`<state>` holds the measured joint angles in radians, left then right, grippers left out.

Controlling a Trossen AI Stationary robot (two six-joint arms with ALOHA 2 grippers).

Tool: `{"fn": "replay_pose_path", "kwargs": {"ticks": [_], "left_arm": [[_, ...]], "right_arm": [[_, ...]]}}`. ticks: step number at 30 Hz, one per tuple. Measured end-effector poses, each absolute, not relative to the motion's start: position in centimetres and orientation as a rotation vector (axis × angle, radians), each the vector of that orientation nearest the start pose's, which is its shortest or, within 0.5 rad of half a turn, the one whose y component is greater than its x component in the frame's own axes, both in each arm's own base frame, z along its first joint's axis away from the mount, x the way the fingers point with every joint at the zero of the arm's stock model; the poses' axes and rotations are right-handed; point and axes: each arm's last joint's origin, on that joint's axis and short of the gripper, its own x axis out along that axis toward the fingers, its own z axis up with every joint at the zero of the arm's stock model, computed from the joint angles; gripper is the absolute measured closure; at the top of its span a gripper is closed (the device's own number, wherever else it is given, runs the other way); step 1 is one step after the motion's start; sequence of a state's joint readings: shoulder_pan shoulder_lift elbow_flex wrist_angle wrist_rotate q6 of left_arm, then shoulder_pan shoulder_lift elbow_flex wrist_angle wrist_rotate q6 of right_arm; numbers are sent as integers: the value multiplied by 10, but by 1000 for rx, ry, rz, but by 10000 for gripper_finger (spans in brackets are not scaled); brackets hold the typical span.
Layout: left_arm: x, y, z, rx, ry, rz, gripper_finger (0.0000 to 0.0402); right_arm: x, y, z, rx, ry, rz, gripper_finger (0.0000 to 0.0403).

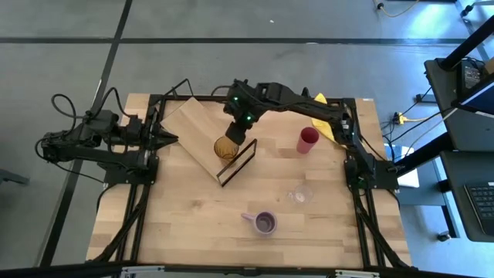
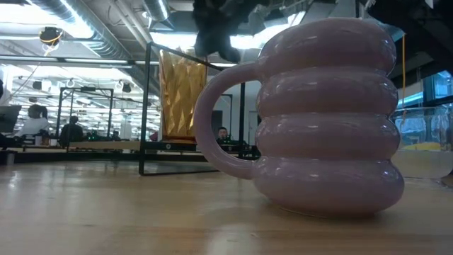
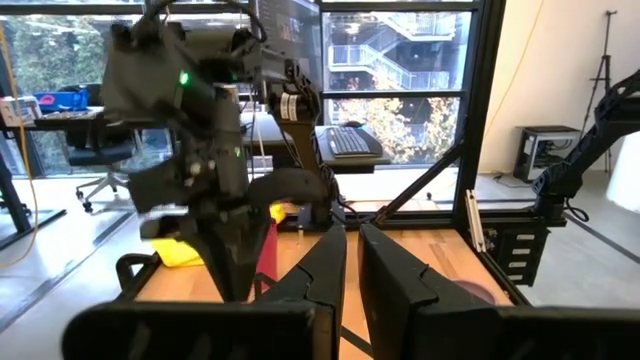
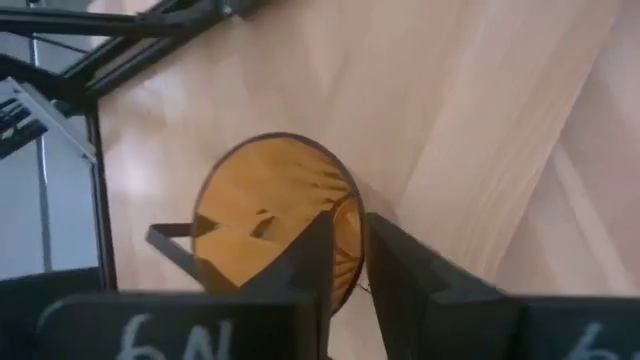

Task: Stack small to large cups/mugs on shelf
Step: Put the pink cup on the shelf

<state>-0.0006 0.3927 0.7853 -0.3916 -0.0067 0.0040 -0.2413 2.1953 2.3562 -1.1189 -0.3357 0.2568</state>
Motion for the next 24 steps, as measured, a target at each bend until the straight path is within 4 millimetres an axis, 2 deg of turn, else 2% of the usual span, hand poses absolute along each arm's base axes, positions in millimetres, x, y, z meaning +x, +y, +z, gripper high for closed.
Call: {"fn": "replay_pose_path", "kwargs": {"ticks": [3, 7, 13, 15, 20, 24], "left_arm": [[76, 0, 354, 4, -1, 6, 374], [76, 0, 354, 4, -1, 6, 374], [76, 0, 354, 4, -1, 6, 374], [76, 0, 354, 4, -1, 6, 374], [76, 0, 354, 4, -1, 6, 374], [76, 0, 354, 4, -1, 6, 374]], "right_arm": [[438, -104, 353, 441, 922, -102, 343], [410, -115, 373, 373, 958, -248, 343], [364, -124, 381, 361, 1201, -432, 343], [360, -129, 379, 348, 1222, -467, 343], [348, -140, 383, 405, 1212, -417, 343], [340, -164, 380, 426, 1216, -463, 343]]}}
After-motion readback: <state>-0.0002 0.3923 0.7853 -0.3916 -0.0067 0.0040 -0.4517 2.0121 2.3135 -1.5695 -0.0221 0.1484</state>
